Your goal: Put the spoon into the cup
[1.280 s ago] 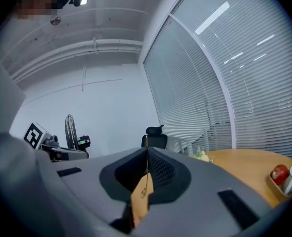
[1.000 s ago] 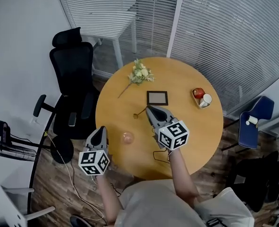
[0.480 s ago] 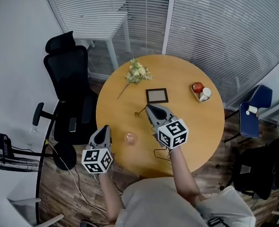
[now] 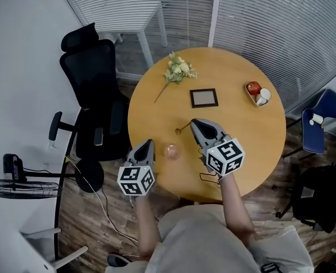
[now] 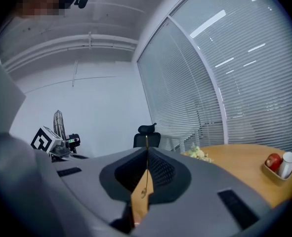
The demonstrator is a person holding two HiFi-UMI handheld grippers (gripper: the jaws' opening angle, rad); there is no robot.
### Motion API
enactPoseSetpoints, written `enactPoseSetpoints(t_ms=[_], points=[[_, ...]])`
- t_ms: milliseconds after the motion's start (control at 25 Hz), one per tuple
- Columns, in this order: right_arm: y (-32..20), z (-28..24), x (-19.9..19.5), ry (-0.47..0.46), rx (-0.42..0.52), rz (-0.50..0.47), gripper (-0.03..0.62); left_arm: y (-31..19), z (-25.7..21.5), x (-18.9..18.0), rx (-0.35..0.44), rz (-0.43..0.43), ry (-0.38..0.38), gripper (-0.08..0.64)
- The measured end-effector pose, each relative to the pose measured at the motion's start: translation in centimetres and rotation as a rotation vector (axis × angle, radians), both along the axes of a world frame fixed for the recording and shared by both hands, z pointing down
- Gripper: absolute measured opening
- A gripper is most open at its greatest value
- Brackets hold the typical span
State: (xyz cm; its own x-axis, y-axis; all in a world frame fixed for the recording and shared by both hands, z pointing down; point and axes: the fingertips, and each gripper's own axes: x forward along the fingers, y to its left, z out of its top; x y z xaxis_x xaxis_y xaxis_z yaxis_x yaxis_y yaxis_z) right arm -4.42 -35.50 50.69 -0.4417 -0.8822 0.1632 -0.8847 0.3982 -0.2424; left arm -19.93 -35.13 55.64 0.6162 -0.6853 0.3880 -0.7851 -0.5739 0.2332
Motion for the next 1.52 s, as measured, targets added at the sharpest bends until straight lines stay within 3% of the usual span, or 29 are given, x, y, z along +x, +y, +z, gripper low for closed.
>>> enactPoseSetpoints(t_ms=[400,840,1520], points=[[0.8,2.6,-3.6,0.077,-0.043,-0.111,0.005,0.9,2.7,0.6,-0.036,0.01,-0.018,0.008],[1.7,6.6,-4.5,0.109,-0.131,-0.166,0.005,1.8,6.3,0.8,-0.123,0.029,-0.048,0.008],[1.8,8.7,-7.1,0.165,-0.166,-0.231,0.005,0.8,6.1,0.4,-0.124,0.053,-0.048,0.009]])
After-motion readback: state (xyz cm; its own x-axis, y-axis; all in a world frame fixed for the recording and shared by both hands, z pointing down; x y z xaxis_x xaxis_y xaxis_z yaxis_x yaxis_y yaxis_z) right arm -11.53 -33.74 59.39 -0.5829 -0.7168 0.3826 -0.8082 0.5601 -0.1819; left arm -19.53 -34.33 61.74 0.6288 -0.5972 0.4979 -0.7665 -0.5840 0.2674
